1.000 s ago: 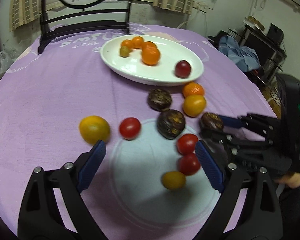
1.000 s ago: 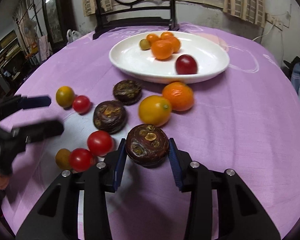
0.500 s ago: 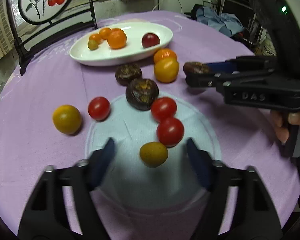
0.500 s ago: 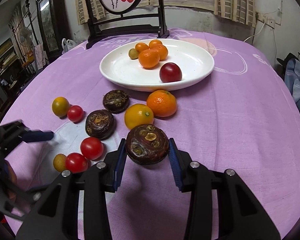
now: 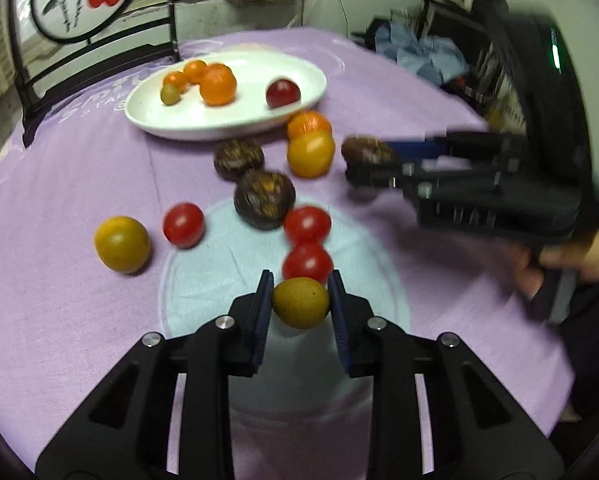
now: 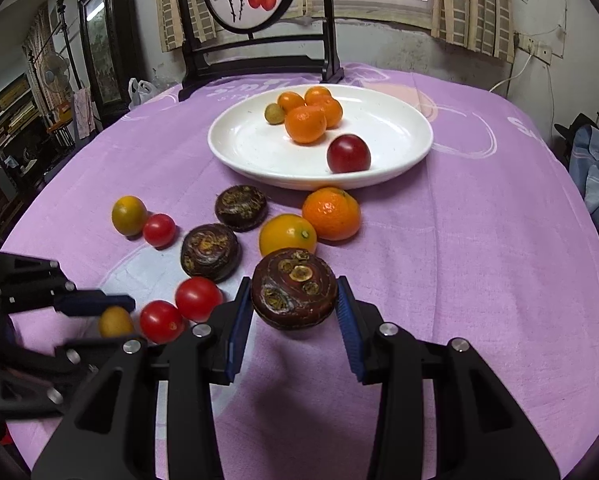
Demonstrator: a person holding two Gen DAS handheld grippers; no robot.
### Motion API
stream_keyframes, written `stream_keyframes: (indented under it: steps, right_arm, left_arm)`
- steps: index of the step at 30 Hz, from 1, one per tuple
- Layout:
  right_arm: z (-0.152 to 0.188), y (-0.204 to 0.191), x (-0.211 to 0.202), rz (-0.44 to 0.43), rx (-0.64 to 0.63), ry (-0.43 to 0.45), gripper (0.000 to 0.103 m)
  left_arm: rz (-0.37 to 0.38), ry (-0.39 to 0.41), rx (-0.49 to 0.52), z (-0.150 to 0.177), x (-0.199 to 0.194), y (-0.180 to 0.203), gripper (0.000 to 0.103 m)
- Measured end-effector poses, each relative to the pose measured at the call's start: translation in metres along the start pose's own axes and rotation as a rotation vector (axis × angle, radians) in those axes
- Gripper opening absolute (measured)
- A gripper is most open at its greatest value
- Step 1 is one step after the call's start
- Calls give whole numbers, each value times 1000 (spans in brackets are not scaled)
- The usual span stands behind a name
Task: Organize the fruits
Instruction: 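Grasp a dark brown round fruit with the right gripper while the left gripper grasps a yellow-green lime, then place the brown fruit and lime on the white plate, opening both grippers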
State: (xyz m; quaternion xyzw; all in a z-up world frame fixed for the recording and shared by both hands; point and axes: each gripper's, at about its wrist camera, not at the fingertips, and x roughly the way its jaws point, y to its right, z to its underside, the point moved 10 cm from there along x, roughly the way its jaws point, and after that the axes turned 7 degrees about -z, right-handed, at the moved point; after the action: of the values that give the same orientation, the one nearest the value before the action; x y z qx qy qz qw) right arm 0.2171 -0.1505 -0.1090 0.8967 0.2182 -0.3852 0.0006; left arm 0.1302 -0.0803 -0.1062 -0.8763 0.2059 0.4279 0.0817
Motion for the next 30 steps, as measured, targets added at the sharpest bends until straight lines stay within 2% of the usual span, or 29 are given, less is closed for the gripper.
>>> stream_keyframes:
  steps: [3,5,9,13,15,18,21,26,28,29,30]
  right_arm:
    - [-8,-5,-11,-8,-9,55,41]
    - [-16,-10,-20,-1,-30,104,41]
    - [-38,-14,-35,-2,-33,183,41]
    - [-64,-6,-34,17,-31,210,41]
    - [-77,-1,-24,32,-37,200,41]
    - [-88,4,-2,22,-29,164,41]
    - [-91,1,29,9,-47,99,41]
    - [-91,6,60,10,-25,51,41]
    - [-91,10,69,10,-11,38,42]
    - [-90,11,73,7,-9,29,43]
    - [-90,13,74,9,-6,26,47]
  left_arm:
    - [-17,40,-78,-15,-14,-13,28]
    - [-66,68,-108,-28,-22,-23,28]
    - [-152,70,-130,-55,-20,-37,28]
    - [-200,123,-155,-99,-18,-47,28]
    - [-205,125,-159,-121,-6,-52,28]
    - [-252,103,-188,-142,22,-65,28]
    - [-271,53,-247,-148,49,-82,28]
    - [-284,7,-323,-149,82,-103,29]
    - [-270,10,-350,-149,87,-106,40]
    - [-267,22,-359,-151,86,-106,58]
    - [-282,38,-359,-152,84,-107,68]
